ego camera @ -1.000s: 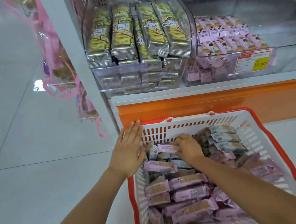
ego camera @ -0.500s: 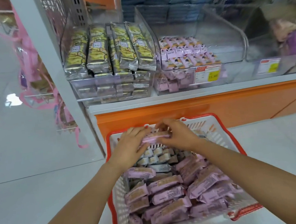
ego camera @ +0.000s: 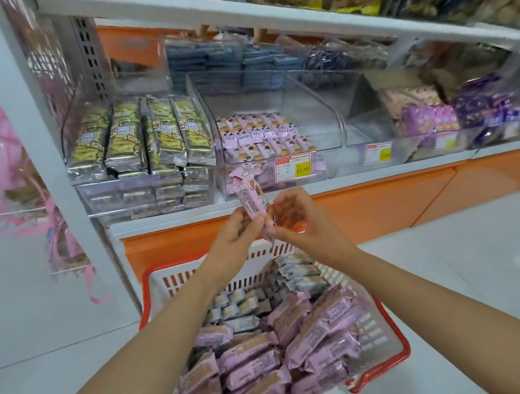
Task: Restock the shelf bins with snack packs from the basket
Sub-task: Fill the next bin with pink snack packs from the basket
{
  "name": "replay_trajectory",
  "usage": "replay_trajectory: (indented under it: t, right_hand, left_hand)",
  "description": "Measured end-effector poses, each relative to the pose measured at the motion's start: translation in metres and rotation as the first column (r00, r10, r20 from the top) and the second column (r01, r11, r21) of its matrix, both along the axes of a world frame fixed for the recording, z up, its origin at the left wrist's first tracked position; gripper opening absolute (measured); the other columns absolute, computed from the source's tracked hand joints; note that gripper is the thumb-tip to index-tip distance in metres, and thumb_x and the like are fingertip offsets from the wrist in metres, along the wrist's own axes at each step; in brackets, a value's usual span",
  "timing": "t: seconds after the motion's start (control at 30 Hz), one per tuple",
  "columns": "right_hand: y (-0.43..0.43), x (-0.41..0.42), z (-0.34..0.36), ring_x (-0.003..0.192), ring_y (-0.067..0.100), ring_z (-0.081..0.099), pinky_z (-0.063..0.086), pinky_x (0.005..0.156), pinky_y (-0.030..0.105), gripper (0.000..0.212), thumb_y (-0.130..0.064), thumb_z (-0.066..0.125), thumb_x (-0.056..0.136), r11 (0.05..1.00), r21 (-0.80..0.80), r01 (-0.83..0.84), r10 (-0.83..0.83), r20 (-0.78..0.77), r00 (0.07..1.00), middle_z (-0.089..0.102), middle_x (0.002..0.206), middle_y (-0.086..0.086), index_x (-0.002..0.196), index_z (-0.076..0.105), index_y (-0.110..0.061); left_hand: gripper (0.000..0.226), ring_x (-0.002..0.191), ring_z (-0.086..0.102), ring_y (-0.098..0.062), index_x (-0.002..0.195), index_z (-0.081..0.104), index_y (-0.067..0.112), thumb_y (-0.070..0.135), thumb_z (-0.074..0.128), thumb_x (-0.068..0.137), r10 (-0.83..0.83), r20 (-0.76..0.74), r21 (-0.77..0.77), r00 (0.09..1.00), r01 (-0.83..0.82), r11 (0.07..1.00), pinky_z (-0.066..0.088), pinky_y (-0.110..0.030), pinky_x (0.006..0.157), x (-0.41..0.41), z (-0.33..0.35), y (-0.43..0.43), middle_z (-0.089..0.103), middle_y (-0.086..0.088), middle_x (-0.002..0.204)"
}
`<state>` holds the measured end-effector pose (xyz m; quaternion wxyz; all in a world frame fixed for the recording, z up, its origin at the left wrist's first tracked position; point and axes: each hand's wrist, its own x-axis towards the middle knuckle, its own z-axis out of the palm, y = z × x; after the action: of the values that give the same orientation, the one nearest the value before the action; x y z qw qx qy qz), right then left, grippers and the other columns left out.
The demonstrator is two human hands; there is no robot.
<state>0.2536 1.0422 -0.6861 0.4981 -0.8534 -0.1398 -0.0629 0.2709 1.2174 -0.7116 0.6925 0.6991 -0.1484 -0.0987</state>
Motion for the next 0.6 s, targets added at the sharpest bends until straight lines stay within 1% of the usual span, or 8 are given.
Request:
replay_trajectory:
  t: [0.1, 0.17, 0.2, 0.23, 0.3, 0.37, 0.47, 0.6]
  right_hand:
    - [-0.001, 0.000, 0.007, 0.083, 0.022, 0.062, 0.053, 0.072, 0.035, 0.035, -0.018, 0.075, 0.085, 1.000, 0.007, -0.007, 0.007, 0.031, 0.999, 0.065, 0.094, 0.002, 0.113, 0.055, -0.017]
    - [0.000, 0.002, 0.018, 0.079, 0.022, 0.060, 0.052, 0.071, 0.033, 0.034, -0.011, 0.074, 0.085, 1.000, 0.004, -0.012, 0.012, 0.058, 0.998, 0.063, 0.090, 0.006, 0.114, 0.056, -0.017]
    - [0.001, 0.004, 0.026, 0.078, 0.022, 0.060, 0.052, 0.070, 0.031, 0.035, -0.007, 0.073, 0.084, 1.000, 0.001, -0.006, 0.006, 0.077, 0.997, 0.062, 0.089, 0.006, 0.113, 0.057, -0.018]
    - [0.003, 0.007, 0.035, 0.076, 0.022, 0.059, 0.052, 0.070, 0.029, 0.036, -0.004, 0.073, 0.084, 1.000, 0.003, 0.009, -0.009, 0.097, 0.995, 0.061, 0.088, 0.007, 0.112, 0.058, -0.021]
    - [0.006, 0.020, 0.055, 0.072, 0.018, 0.056, 0.050, 0.068, 0.026, 0.037, -0.002, 0.071, 0.083, 0.999, 0.018, 0.043, -0.045, 0.134, 0.990, 0.060, 0.085, 0.009, 0.109, 0.060, -0.024]
    - [0.012, 0.041, 0.074, 0.068, 0.014, 0.055, 0.049, 0.064, 0.023, 0.031, -0.007, 0.072, 0.084, 0.996, 0.002, 0.084, -0.083, 0.144, 0.986, 0.059, 0.081, 0.010, 0.108, 0.063, -0.024]
    - [0.024, 0.078, 0.093, 0.059, 0.009, 0.053, 0.043, 0.062, 0.020, 0.019, -0.021, 0.074, 0.084, 0.975, -0.123, 0.182, -0.167, 0.122, 0.978, 0.059, 0.072, 0.002, 0.101, 0.067, -0.026]
    - [0.046, 0.113, 0.100, 0.062, 0.016, 0.054, 0.042, 0.059, 0.024, 0.014, -0.022, 0.071, 0.086, 0.933, -0.312, 0.177, -0.173, 0.042, 0.984, 0.054, 0.062, -0.006, 0.099, 0.069, -0.020]
  left_hand:
    - [0.023, 0.087, 0.063, 0.008, 0.126, 0.053, 0.015, 0.017, 0.046, 0.104, -0.014, 0.033, -0.013, 0.999, 0.014, 1.000, 0.045, -0.008, 0.079, -0.001, 0.007, -0.006, 0.067, 0.005, 0.098]
    - [0.023, 0.094, 0.064, -0.001, 0.121, 0.057, 0.015, 0.027, 0.047, 0.104, 0.026, 0.117, 0.020, 0.993, -0.028, 0.999, 0.047, -0.022, 0.084, -0.001, 0.009, -0.004, 0.068, 0.005, 0.101]
    - [0.027, 0.100, 0.062, -0.007, 0.119, 0.060, 0.015, 0.033, 0.047, 0.103, 0.097, 0.246, 0.091, 0.964, -0.123, 0.988, 0.048, -0.031, 0.088, 0.002, 0.007, -0.002, 0.068, 0.005, 0.106]
    - [0.031, 0.107, 0.059, -0.013, 0.118, 0.062, 0.016, 0.036, 0.045, 0.102, 0.168, 0.426, 0.179, 0.889, -0.265, 0.948, 0.046, -0.039, 0.092, 0.005, 0.005, 0.001, 0.066, 0.003, 0.113]
    - [0.034, 0.125, 0.048, -0.024, 0.121, 0.062, 0.014, 0.027, 0.044, 0.094, 0.254, 0.729, 0.242, 0.635, -0.587, 0.772, 0.036, -0.048, 0.105, 0.010, 0.001, 0.010, 0.059, -0.003, 0.129]
    - [0.047, 0.141, 0.032, -0.029, 0.134, 0.055, 0.012, 0.018, 0.048, 0.087, 0.271, 0.811, 0.262, 0.519, -0.736, 0.624, 0.018, -0.045, 0.118, 0.013, 0.000, 0.018, 0.045, -0.008, 0.148]
    - [0.070, 0.152, 0.009, -0.029, 0.153, 0.032, 0.009, 0.014, 0.054, 0.087, 0.180, 0.832, 0.393, 0.524, -0.787, 0.475, -0.001, -0.043, 0.123, 0.017, -0.004, 0.027, 0.018, -0.011, 0.164]
    - [0.090, 0.153, 0.001, -0.030, 0.157, 0.017, 0.006, 0.011, 0.064, 0.080, 0.063, 0.820, 0.511, 0.568, -0.779, 0.364, -0.003, -0.047, 0.123, 0.021, -0.011, 0.034, 0.006, -0.012, 0.165]
